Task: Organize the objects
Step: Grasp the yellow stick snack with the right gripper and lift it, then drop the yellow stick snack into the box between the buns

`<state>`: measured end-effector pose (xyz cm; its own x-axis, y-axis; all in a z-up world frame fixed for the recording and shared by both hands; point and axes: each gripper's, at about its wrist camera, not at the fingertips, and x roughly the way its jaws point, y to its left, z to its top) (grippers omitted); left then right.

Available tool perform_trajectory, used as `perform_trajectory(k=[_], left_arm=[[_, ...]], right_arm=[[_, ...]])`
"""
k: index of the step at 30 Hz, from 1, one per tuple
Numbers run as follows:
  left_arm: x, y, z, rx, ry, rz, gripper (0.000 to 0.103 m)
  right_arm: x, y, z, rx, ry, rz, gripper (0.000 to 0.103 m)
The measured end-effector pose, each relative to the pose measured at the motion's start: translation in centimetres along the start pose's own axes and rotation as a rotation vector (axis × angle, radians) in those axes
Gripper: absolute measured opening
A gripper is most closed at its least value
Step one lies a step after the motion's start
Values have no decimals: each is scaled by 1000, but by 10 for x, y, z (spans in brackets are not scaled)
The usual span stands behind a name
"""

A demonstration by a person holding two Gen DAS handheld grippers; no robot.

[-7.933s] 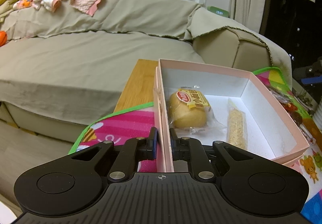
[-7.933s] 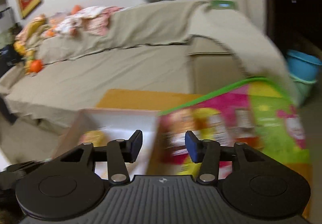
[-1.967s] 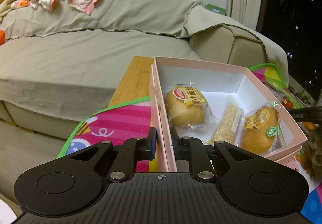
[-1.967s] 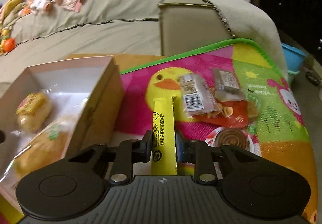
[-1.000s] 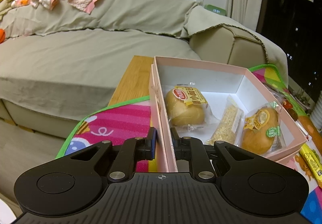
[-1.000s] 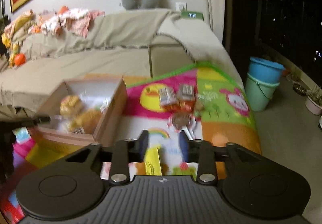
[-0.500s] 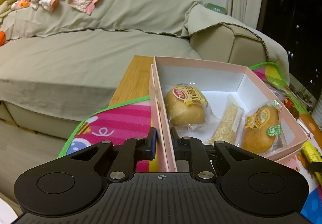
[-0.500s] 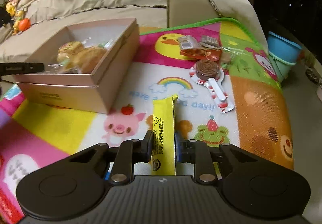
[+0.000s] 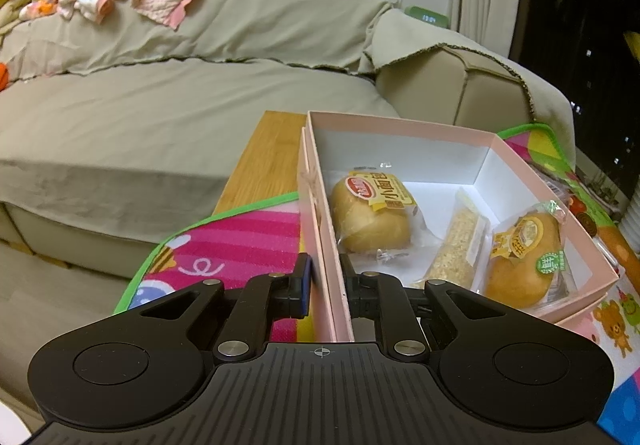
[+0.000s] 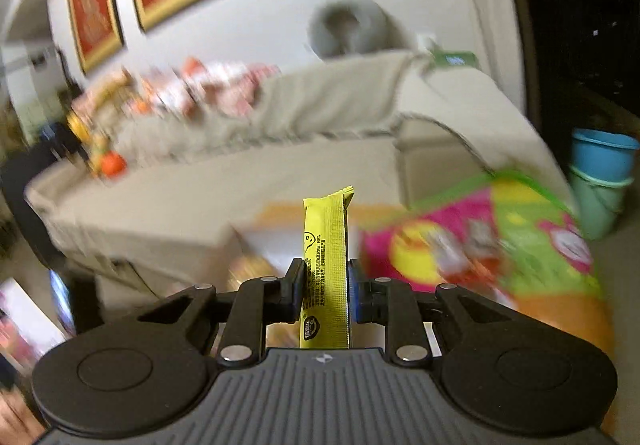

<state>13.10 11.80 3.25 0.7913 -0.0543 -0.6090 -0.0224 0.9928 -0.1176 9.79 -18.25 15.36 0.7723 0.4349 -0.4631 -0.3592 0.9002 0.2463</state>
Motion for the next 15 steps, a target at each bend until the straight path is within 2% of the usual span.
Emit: perform_trajectory(k=[3,6,11,14,15], left_arm=[[0,1,0,-5,-2,-5,16],[1,1,0,-4,-2,-6,16],[1,1,0,-6,-2,-6,16],[1,1,0,-5,-3,-10,16],[1,1,0,-5,-3,-11,16]], right_arm=[[20,16,20,4,-31,57,21],[50,30,34,17,-13,94,21],[99,44,38,29,35,104,23],[113,47,33,39,52,95,25],[114,46,31,39,55,95,28]])
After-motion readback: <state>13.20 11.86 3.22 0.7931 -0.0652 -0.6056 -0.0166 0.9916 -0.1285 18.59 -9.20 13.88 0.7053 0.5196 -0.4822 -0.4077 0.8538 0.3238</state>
